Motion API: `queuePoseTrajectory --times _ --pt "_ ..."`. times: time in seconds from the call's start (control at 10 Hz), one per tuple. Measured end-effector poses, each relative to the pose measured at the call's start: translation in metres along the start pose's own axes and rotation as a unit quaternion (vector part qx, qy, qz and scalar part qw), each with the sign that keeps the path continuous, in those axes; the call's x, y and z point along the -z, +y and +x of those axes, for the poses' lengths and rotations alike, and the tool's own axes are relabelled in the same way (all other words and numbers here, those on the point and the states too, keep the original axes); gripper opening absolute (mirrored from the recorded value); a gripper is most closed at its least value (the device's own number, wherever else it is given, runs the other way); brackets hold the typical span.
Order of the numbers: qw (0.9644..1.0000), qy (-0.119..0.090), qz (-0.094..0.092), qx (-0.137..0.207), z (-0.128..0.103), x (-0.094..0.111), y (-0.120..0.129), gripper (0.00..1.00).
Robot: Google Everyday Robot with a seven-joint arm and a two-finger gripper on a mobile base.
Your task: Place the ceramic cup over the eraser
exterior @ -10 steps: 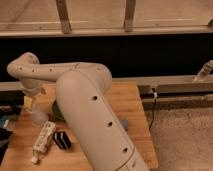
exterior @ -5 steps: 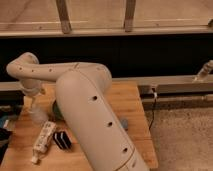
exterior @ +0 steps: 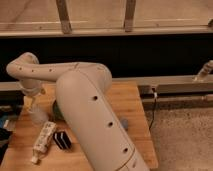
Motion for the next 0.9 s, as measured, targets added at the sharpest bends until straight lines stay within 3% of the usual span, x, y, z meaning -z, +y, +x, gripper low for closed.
queuePoseTrajectory --times 0.2,0.4,0.6,0.9 --pt "0.9999 -0.006 0.011 0.003 0.000 0.004 0.001 0.66" --pt "0.9988 -0.012 0.046 0.013 0.001 0.021 0.009 0.66" --pt "0.9953 -0.034 0.088 0.023 -0.003 0.061 0.033 0.66" --pt "0.9936 -0.042 0.101 0.026 -0.003 0.073 0.038 0.66"
